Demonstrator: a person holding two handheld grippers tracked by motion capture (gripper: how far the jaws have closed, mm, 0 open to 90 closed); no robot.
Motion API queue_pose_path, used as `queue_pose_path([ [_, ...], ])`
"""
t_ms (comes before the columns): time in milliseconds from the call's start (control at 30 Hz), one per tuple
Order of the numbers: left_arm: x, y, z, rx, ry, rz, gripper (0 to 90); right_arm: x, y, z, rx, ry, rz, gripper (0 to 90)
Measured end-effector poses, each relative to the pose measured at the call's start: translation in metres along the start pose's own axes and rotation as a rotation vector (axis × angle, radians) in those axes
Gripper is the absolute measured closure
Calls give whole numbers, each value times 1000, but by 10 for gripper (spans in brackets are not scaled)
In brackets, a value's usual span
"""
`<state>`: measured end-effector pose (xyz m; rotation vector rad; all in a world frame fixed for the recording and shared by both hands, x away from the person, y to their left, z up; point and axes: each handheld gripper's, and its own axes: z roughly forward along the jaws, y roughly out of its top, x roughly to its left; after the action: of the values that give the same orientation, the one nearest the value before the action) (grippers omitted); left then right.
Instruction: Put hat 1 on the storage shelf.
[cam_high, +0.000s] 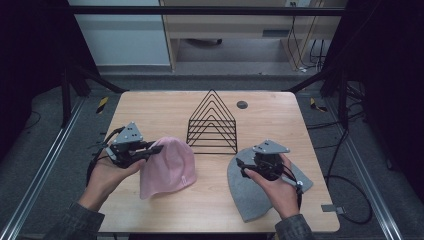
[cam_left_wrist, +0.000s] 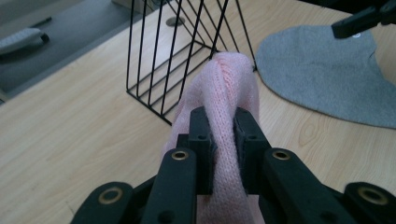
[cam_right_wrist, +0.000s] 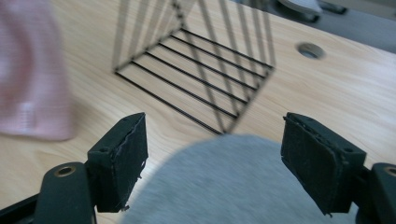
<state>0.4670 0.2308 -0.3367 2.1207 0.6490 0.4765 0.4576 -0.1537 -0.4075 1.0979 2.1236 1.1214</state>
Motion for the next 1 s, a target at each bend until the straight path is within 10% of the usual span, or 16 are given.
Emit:
queue_pose_path([
  [500, 6, 37, -23, -42, 1, 33, 792, 50, 52, 22, 14, 164, -130, 279],
  [633, 11, 45, -28, -57, 1, 23, 792, 60, 65, 29, -9, 279, -109, 332],
  [1000, 14, 65, -45, -86, -15, 34, 790, 75, 71, 54, 29, 326, -153, 307],
])
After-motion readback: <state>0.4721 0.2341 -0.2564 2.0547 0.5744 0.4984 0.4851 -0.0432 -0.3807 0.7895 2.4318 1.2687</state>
